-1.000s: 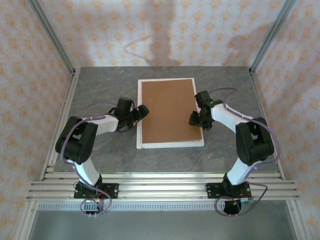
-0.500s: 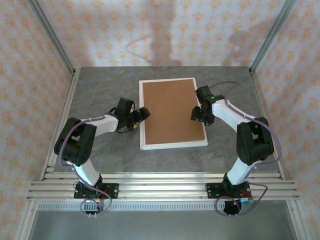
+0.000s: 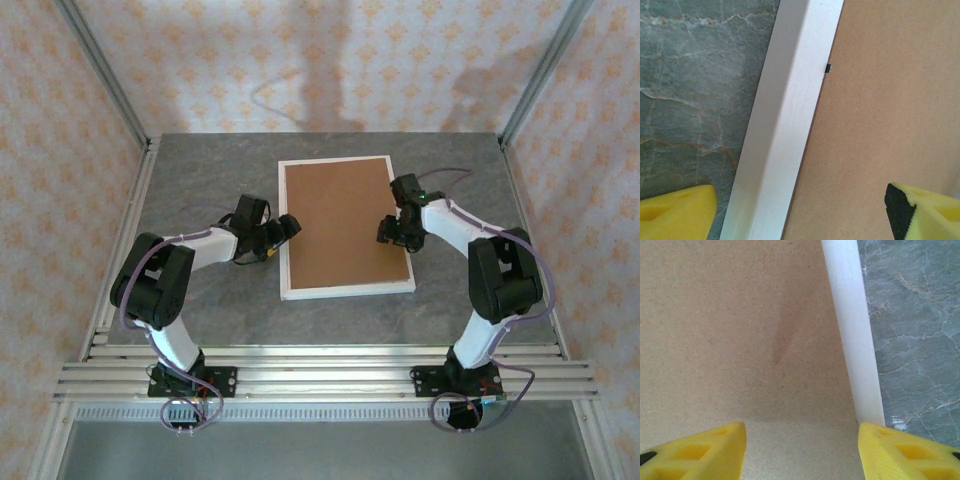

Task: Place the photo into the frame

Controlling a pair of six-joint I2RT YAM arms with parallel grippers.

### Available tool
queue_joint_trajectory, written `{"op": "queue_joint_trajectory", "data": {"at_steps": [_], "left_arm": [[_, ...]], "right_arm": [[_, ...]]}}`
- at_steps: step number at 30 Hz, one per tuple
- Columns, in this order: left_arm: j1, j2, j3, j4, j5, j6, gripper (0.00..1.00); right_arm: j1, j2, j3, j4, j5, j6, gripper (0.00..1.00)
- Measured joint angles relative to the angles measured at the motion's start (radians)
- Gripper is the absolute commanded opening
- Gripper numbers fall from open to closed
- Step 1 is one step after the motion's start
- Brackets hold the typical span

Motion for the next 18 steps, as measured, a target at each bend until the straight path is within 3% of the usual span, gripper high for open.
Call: {"op": "queue_joint_trajectory", "data": {"at_steps": [11,18], "left_arm": [[-0.006,0.01,0.008,0.0,-0.004,-0.004,0.89],[-0.006,0.01,0.032,-0.044,-0.011,0.015,0.89]], "right_arm": [[0.006,-0.073,-0.072,0.071,-0.164,0.047,0.59],[0.008,-0.08,-0.065,0.042,-0.092,0.052,0.59]]}}
